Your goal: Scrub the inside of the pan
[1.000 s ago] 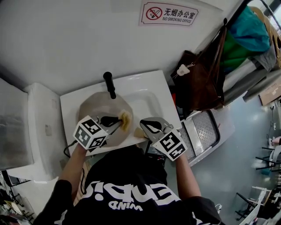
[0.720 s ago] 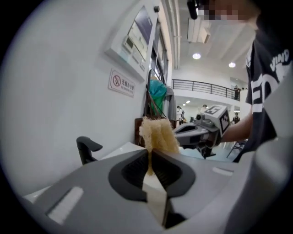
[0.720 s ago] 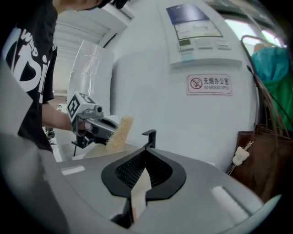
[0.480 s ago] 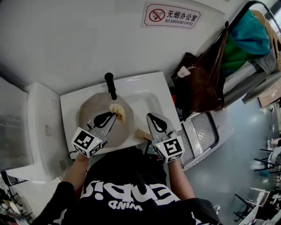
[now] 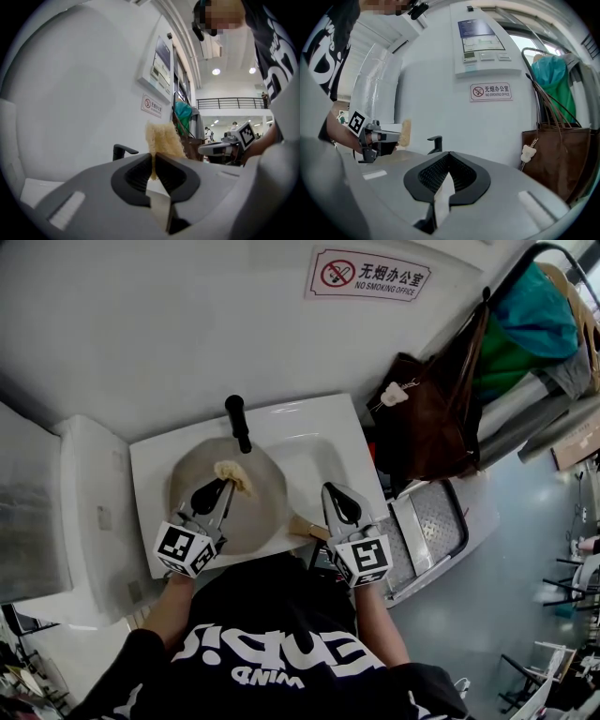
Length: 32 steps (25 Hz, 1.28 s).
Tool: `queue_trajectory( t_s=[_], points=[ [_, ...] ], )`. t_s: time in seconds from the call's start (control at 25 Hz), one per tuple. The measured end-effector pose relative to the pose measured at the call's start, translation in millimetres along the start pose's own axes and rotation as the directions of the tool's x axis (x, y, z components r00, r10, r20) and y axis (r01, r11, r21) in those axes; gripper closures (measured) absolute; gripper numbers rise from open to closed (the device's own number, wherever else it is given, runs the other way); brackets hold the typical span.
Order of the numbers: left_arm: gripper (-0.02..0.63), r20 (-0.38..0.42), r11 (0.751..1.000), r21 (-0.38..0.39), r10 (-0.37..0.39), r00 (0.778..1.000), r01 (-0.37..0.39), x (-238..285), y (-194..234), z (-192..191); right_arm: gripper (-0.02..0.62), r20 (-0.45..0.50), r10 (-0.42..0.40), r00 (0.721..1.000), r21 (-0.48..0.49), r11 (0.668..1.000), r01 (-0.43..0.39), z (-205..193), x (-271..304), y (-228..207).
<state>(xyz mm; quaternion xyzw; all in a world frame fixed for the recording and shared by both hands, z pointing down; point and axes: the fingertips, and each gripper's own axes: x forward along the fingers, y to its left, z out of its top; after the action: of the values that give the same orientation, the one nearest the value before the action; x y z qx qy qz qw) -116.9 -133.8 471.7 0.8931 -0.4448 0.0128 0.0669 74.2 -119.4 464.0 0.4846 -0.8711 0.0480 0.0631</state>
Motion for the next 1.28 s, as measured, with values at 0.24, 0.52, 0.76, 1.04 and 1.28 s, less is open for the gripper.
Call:
queue_trajectory(
  t_s=[0.24,0.52,0.76,1.04,1.28],
  points=[
    [0.583,-0.017,0.999,-0.009,0.032,0.999,-0.032,-4,6,-8,0.586,0.0,0.001,1.0,0.018,1.0,-0.001,0,-1,-3],
    [0.583,-0.041,0.999,-0.018,0.041,0.998,-0.041,-4,4,-15,0.586,0.001,0.012,1.0,0.02,1.0,-0.012,-1,-3,0],
    [0.583,-0.054,0.998,-0.025,0.058,0.997,-0.06,-5,8,-17,0.586,-0.009,0.022,1.0,0.018,1.0,-0.022,-4,-4,3],
    [0.584,-0.071,0.997,-0.03,0.067,0.995,-0.069,-7,9,-20,0.586,0.001,0.032,0.999,0.018,0.999,-0.032,-1,-4,5],
    [0.583,-0.074,0.997,-0.03,0.075,0.994,-0.077,-8,10,-21,0.586,-0.006,0.046,0.999,0.008,0.999,-0.046,-3,-2,7]
  ],
)
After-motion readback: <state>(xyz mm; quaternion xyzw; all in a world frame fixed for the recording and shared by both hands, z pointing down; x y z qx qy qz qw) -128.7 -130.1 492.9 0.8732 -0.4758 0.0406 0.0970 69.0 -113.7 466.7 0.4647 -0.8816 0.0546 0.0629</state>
